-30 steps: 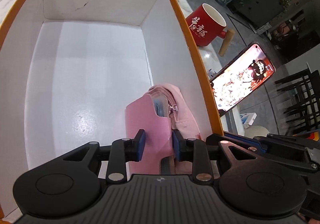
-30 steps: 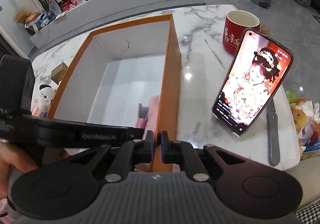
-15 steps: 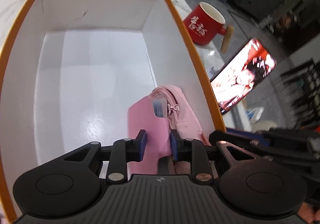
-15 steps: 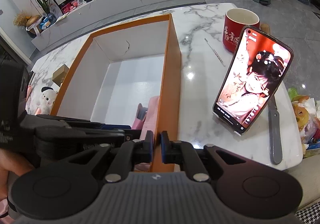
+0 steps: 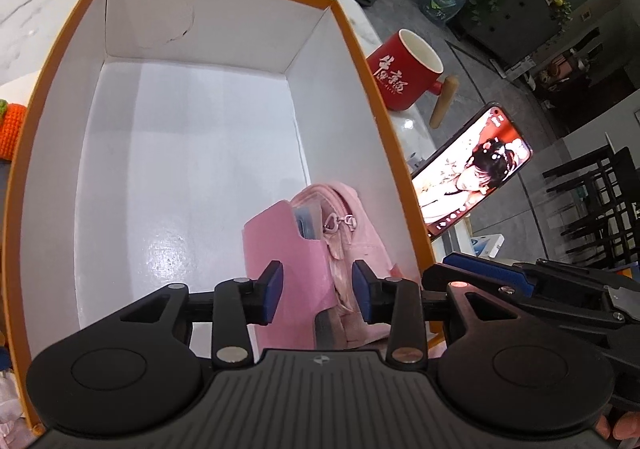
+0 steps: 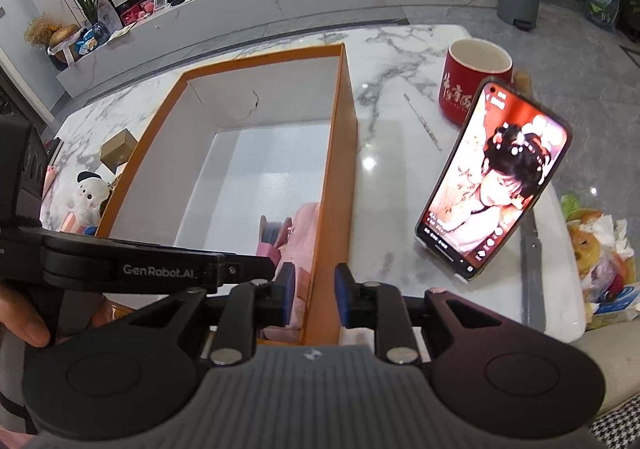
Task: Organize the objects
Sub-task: 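Open both grippers and release the pouch and wallet inside the box, then grasp the bear plush with the right gripper while the left gripper grasps the panda plush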
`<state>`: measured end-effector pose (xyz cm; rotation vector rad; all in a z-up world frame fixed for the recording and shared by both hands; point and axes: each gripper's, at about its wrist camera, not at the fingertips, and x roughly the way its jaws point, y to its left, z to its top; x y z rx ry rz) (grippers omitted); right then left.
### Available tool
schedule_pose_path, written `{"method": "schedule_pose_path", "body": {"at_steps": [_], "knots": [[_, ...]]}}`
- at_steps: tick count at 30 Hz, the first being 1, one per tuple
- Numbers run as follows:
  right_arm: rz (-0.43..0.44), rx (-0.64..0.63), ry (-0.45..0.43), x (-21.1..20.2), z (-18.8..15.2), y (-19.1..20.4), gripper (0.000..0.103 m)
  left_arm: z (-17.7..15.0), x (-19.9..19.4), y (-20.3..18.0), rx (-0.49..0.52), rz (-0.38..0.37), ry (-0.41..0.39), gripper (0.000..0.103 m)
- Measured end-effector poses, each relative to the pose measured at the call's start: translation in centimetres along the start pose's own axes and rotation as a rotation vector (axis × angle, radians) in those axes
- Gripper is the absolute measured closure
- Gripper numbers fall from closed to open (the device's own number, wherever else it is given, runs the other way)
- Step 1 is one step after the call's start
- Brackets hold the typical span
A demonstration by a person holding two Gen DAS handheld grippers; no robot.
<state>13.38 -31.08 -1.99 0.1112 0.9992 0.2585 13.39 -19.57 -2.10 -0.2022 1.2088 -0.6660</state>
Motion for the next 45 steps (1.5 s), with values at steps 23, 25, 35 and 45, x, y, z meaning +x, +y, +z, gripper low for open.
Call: {"method": "schedule_pose_path", "body": {"at_steps": [23,25,35,45], "knots": [[0.286,-0.269,-0.134,-0.9,0.2,16.9,0.068,-4.7,-18.6,10.1,0.093,0.252,-0.263,0.06],[0.322,-0.301,-0.106,0.4,-0.2,19.5,0.068,-5.3,-19.1,12.1,0.073,0.276,-0.256,0.06],[0.225,-0.387,0.077,8.8,-1.7,26.7,0.067,-6.5,-19.2,18.4,0.11,0.318,-0.231,0.056],[0.112,-0.394,0.191,13.6,-1.2,27.9,0.049,-2.8,-16.9,22.2,0.213,0.317,-0.192,0.044]]}}
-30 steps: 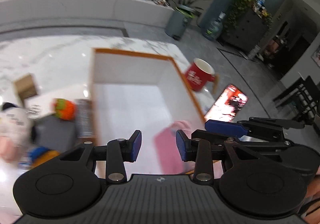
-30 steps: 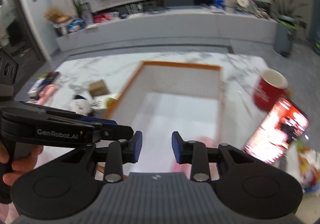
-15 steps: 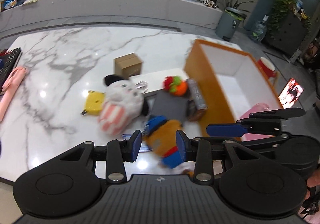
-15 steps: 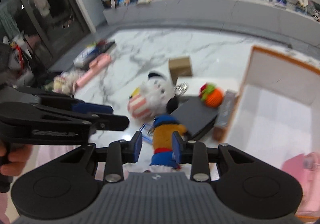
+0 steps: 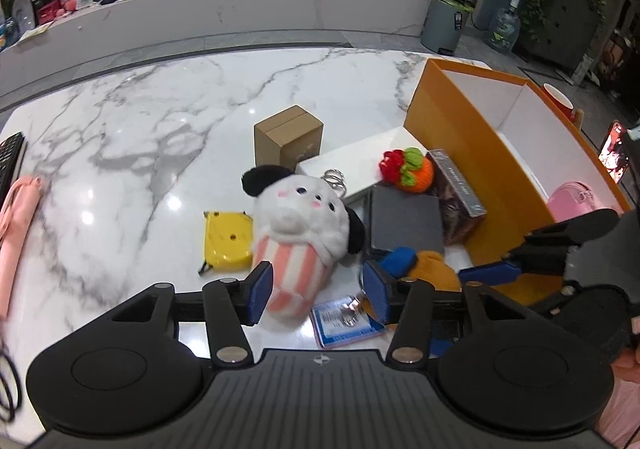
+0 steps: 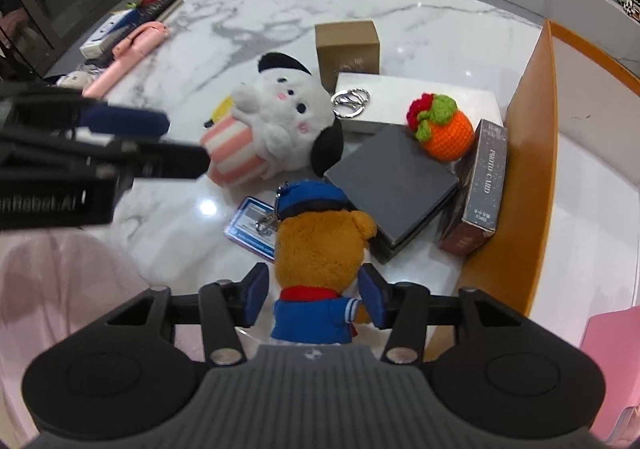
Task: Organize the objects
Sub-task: 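Grasp the bear plush with the right gripper while the left gripper grasps the panda plush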
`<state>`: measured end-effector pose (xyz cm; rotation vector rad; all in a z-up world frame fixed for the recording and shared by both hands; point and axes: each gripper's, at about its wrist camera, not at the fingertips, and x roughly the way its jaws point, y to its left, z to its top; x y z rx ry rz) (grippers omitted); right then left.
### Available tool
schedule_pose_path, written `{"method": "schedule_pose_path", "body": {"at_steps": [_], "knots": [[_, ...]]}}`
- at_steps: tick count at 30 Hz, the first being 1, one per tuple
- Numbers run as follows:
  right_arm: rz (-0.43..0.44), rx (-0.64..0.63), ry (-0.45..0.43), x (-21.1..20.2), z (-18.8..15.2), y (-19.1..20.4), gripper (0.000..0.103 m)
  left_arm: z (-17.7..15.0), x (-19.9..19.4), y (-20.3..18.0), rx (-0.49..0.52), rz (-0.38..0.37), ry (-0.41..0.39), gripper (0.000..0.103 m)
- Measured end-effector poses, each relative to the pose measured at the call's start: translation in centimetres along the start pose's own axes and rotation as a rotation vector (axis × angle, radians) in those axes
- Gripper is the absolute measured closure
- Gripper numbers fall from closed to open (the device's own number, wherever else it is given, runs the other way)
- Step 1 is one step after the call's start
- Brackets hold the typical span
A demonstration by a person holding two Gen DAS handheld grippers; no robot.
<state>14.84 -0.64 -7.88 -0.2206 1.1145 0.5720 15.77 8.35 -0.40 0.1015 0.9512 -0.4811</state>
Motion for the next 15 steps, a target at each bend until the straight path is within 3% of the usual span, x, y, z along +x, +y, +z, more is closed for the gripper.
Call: {"method": "schedule_pose_path", "body": {"at_steps": [8,15], "knots": [[0.005,0.02,0.027,1.2,0.9,-0.5,0.048,2.2,4.1,2.2,0.046,-0.031,0.063,0.036],[0.061,0.054,0.067,2.4,1.2,-1.1,0.047,3.4,7.2,4.6,-0.032,-0.165,0.13,0.024]]}}
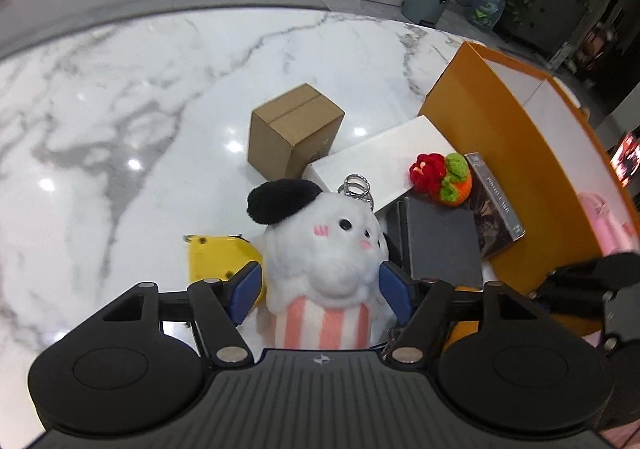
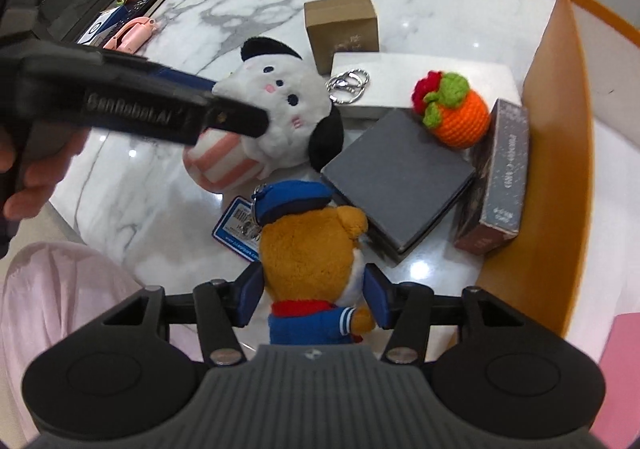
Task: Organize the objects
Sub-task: 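Grasp the bear plush with the right gripper while the left gripper grasps the panda plush, then carry both plushes over the shoebox and lower them inside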
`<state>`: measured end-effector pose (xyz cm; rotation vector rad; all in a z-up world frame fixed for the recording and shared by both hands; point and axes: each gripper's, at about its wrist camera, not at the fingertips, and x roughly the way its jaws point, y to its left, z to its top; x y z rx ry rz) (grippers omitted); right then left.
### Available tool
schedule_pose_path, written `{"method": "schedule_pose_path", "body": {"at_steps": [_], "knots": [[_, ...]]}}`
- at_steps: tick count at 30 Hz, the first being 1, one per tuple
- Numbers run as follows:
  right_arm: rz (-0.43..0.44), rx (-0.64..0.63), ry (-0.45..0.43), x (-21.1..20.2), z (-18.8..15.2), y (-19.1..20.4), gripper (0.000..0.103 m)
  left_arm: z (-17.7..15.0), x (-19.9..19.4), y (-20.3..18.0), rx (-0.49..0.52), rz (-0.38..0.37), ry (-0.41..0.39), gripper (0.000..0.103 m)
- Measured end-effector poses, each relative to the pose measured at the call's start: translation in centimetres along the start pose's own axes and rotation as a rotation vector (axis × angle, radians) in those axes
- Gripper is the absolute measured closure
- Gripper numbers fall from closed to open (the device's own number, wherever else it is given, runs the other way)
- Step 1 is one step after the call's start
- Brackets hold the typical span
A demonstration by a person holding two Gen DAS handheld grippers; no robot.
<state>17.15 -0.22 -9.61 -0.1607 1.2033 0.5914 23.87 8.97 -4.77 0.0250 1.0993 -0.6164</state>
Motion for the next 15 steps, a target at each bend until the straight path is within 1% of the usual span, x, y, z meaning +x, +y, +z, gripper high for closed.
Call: {"method": "schedule_pose_path", "body": {"at_steps": [1,3,5,7,12,15], "knots": [[0.002,-0.002,0.002,0.1,0.0,0.0,0.047,0.1,0.3,0.3,-0.014,-0.016,0.007,0.02],[0.012,0.003,0.006,0.3,0.1,-0.1,0.047,0.1,0.9,0.7,-0.035,-0.047,0.023,0.018],[0.018,0.001,0.01,0.4,0.2,-0.1,0.047,0.0,1.3,0.8,-0.05,-0.077,0.036,0.021],[0.021,-0.003,0.013,0.4,0.3,-0.1,0.048,-0.1,1.4,0.5,-0.052,-0.082,0.038,0.026],[0.02,-0.007,0.013,0.5,0.4,-0.1,0.051,-0.5,0.8,-0.5,-0.062,-0.036,0.022,0.032],[0.001,-0.018,0.003,0.1,0.3,0.2,0.053,-0.9,-0.6,-1.1,-0.076,-0.005,-0.02,0.033]]}}
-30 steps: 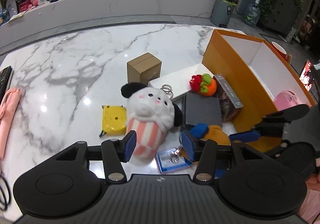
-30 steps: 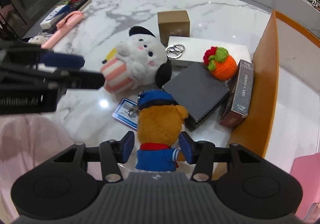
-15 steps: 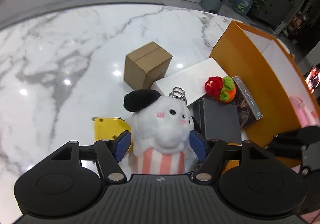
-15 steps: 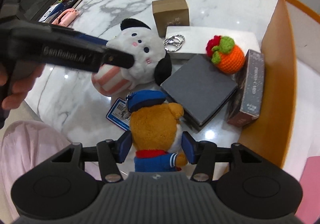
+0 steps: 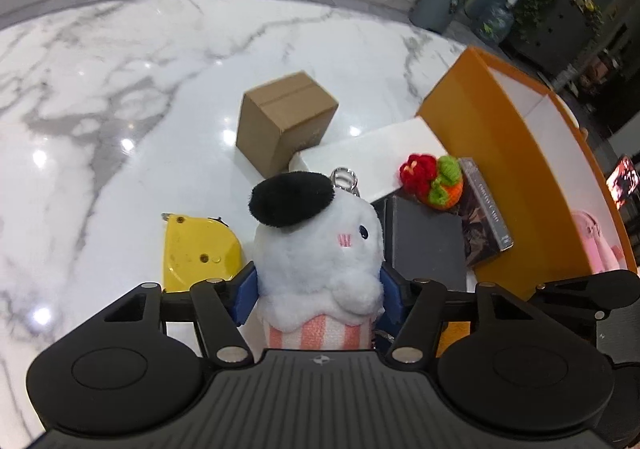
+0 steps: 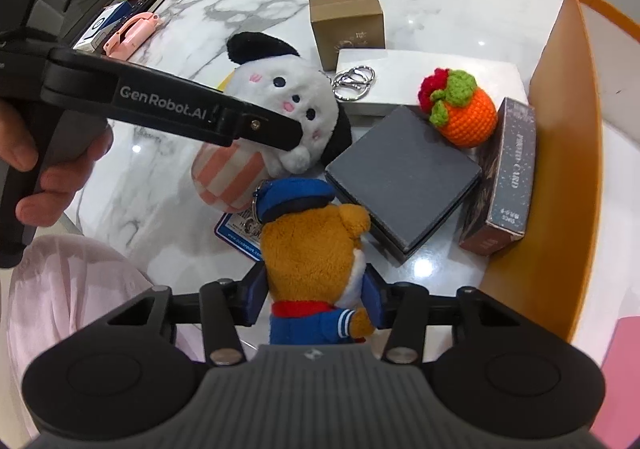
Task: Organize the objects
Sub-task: 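Carry both plushes over the shoebox and lower them inside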
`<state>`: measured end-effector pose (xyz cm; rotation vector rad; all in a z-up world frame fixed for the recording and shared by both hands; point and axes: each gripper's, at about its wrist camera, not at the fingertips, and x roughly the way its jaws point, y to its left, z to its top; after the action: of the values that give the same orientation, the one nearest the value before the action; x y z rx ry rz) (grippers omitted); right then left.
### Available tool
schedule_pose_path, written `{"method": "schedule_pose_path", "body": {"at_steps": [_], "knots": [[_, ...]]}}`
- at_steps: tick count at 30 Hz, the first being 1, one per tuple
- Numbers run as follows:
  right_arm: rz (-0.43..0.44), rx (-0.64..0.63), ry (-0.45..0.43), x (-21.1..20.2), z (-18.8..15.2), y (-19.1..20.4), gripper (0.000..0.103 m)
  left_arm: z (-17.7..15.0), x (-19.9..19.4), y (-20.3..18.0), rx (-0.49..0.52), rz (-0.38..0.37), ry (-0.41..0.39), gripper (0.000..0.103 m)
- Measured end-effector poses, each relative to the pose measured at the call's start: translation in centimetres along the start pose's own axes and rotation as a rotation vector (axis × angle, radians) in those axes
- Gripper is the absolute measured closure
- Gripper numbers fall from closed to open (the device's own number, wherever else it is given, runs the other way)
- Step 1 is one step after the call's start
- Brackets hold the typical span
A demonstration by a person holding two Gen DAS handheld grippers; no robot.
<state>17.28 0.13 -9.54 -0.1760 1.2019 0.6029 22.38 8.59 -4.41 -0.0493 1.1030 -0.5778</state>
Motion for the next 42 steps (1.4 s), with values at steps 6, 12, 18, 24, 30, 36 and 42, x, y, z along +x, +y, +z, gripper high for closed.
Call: {"method": "schedule_pose_path", "body": {"at_steps": [6,12,18,24,30,36,42], "knots": [[0.015,0.01,-0.085,-2.8,-0.7,0.3,0.053,-1.2,-5.7,-2.4,-0.012,0.048,-0.116,0.033],[0.09,0.077,-0.231,-8.0,-1.8,-0.7,0.053,-2.1,-11.3,-6.9,0.028,0.085,-0.246,0.033],[0.104,0.17,-0.426,-15.5,-3.7,-4.0,0.053,-1.9,-14.0,-12.7,0.068,0.035,-0.327,0.033],[0.04,0.314,-0.534,-20.2,-6.2,-9.0,0.053,-0.9,-11.6,-18.8,0.107,-0.039,-0.305,0.033],[0.054,0.462,-0.444,-17.8,-7.6,-14.7,0.053,0.0,-5.4,-23.5,0.176,0.011,-0.221,0.033],[0.109,0.525,-0.339,-14.7,-7.7,-18.5,0.053,-0.5,-2.3,-25.5,0.262,0.103,-0.149,0.033],[0.122,0.491,-0.254,-13.0,-7.9,-19.5,0.053,-1.1,-1.3,-26.9,0.341,0.162,-0.1,0.033]]}}
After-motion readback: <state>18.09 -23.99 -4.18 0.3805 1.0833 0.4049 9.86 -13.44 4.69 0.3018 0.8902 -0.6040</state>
